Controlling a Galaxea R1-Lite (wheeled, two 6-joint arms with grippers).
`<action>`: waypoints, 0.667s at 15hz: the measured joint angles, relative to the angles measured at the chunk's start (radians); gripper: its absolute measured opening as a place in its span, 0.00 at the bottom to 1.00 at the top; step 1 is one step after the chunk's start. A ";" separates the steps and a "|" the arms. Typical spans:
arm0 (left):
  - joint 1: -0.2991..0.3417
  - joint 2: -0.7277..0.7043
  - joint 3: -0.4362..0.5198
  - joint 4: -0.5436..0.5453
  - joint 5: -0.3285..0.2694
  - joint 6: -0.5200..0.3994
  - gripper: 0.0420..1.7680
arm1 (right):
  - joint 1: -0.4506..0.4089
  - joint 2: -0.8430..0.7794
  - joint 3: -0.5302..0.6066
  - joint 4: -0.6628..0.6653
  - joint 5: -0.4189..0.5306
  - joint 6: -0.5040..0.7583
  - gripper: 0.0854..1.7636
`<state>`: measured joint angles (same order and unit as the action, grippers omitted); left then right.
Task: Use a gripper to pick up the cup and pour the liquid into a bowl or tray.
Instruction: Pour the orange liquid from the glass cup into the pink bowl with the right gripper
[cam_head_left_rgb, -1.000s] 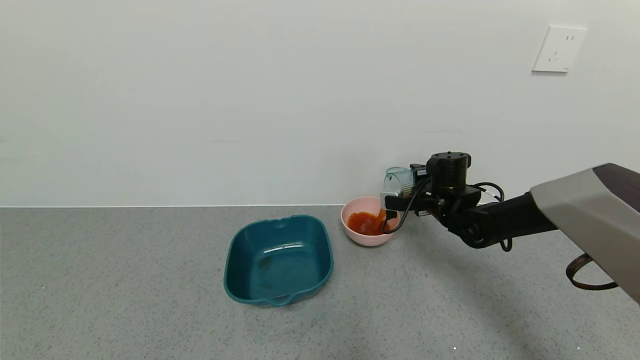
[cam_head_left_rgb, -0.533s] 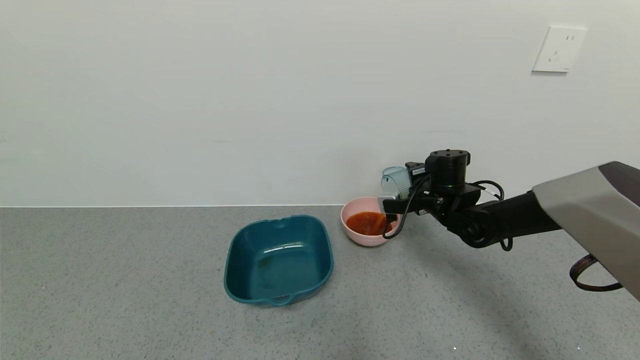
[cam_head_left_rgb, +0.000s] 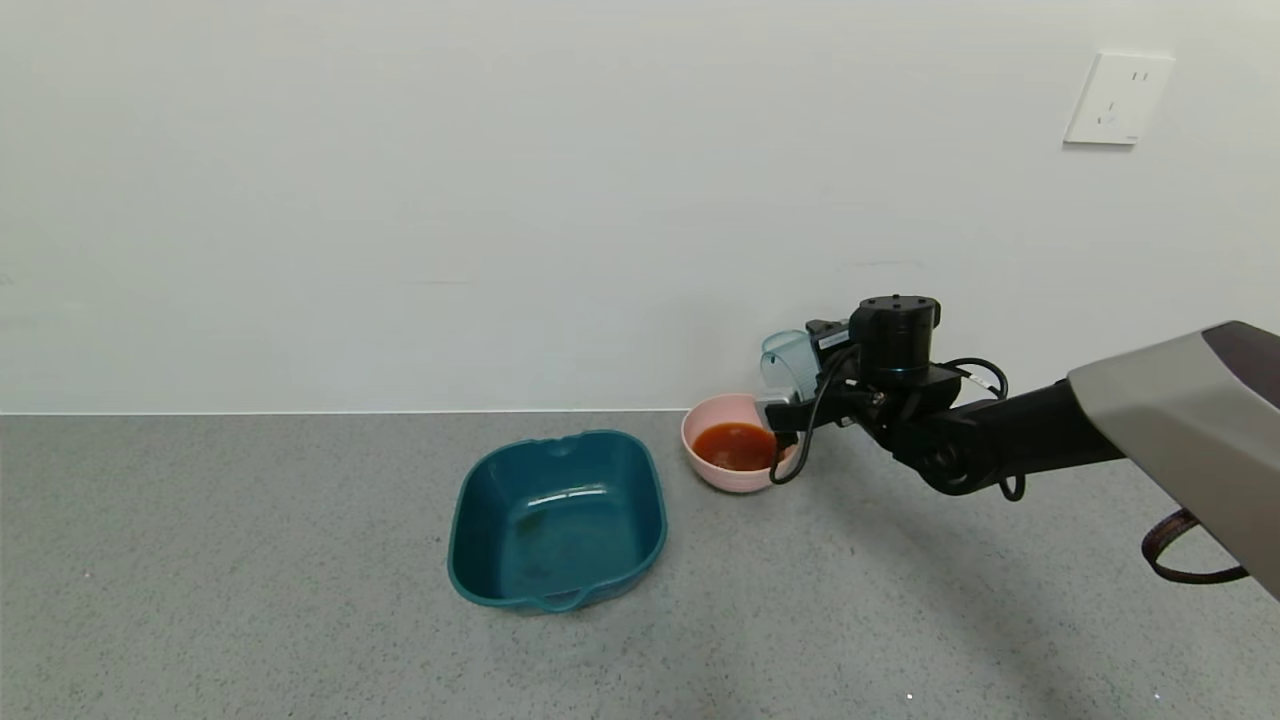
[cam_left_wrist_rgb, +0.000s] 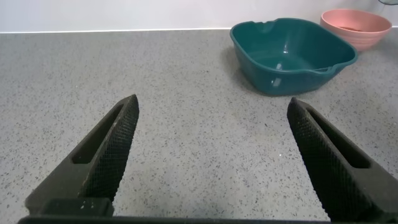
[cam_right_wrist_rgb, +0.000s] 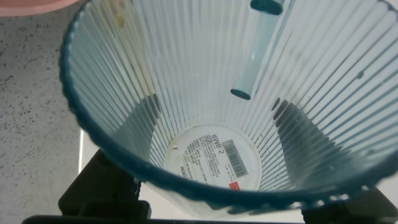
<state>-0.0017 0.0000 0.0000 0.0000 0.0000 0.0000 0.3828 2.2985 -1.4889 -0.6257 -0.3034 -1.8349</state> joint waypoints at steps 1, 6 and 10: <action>0.000 0.000 0.000 0.000 0.000 0.000 0.97 | 0.001 0.000 0.000 0.000 0.000 -0.011 0.76; 0.000 0.000 0.000 0.000 0.000 0.000 0.97 | 0.011 0.001 0.000 0.001 -0.008 -0.018 0.76; 0.000 0.000 0.000 0.000 0.000 0.000 0.97 | 0.011 0.001 -0.001 0.001 -0.008 -0.018 0.76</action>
<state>-0.0017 0.0000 0.0000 0.0000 0.0000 0.0000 0.3938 2.2991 -1.4898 -0.6245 -0.3113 -1.8532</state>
